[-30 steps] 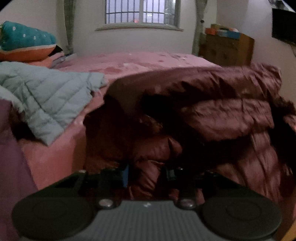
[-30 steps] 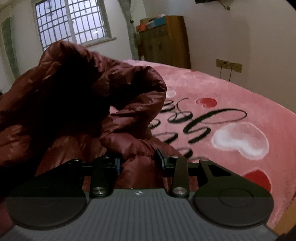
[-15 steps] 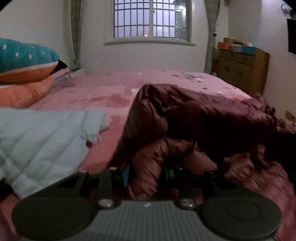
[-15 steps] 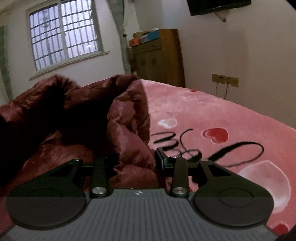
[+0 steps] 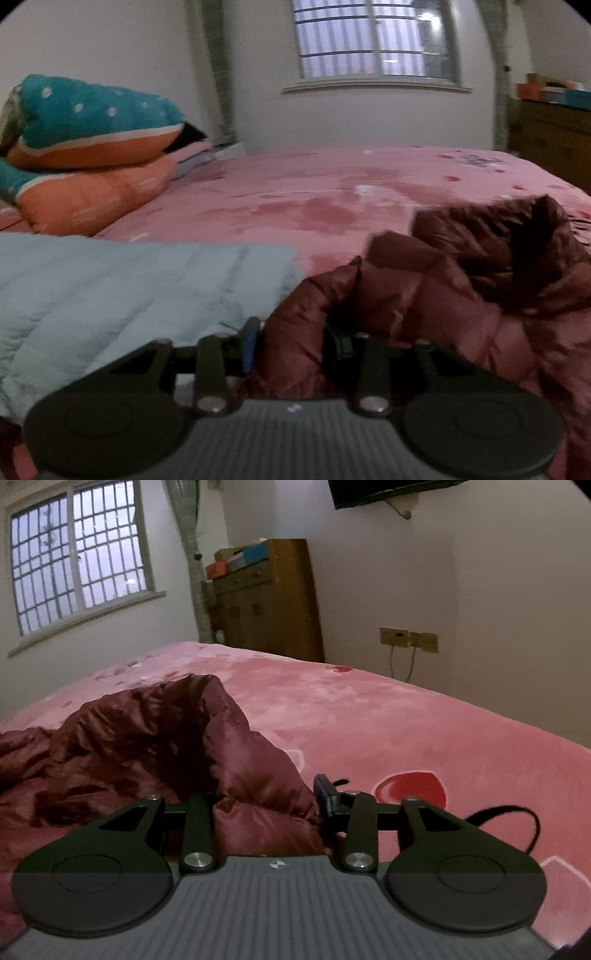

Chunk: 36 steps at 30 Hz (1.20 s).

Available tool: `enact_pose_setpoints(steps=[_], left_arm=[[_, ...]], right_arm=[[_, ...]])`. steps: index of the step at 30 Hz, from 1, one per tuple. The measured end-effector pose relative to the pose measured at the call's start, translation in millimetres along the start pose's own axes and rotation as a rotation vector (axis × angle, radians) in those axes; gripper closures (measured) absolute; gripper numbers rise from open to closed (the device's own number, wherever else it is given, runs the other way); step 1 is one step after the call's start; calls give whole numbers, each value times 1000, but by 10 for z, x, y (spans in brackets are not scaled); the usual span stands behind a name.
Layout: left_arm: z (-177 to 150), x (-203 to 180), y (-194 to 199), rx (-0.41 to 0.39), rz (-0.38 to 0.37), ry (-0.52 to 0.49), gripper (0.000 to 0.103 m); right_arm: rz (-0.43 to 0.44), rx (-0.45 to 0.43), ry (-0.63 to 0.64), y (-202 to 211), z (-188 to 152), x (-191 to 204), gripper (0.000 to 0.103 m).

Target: Fold large clothes

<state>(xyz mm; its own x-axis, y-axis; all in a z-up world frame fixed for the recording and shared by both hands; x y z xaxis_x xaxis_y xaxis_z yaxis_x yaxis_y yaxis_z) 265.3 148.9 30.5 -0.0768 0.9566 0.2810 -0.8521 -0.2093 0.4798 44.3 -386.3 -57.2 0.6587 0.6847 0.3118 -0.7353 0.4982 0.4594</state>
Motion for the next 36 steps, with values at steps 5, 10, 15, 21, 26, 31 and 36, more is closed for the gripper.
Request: enact_pose_setpoints(steps=[5, 10, 15, 21, 26, 31, 36], left_arm=[[-60, 307, 94, 7, 40, 40, 35], [-85, 703, 366, -15, 74, 32, 17], [-202, 1060, 759, -29, 66, 43, 16], [-522, 1172, 1315, -38, 20, 16, 14], [-950, 1004, 1742, -3, -71, 39, 12], [-1331, 787, 2088, 30, -188, 89, 12], [-1590, 649, 2358, 50, -264, 102, 12]], right_arm=[[-47, 9, 17, -141, -7, -66, 7], [-85, -21, 52, -39, 61, -139, 2], [-124, -28, -16, 137, 125, -451, 0], [-160, -56, -4, 396, 183, -703, 0], [-130, 8, -81, 516, 131, -777, 0], [-92, 25, -119, 791, 56, -743, 0], [-106, 9, -130, 1082, 17, -938, 0]])
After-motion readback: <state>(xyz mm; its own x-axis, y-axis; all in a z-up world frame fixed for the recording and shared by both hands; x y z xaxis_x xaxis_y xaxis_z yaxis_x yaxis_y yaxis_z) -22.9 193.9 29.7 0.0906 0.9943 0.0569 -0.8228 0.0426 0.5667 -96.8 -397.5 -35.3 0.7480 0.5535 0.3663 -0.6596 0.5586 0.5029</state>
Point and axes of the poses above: each gripper's, at about its wrist camera, not at the fingertips, and y roughly against the way its jaws point, x to its left, z to its top, the point moved 7 cm from there along -y, roughly the way its jaws point, and after that the axes turned 10 degrees about -y, right-handed, at the moved point
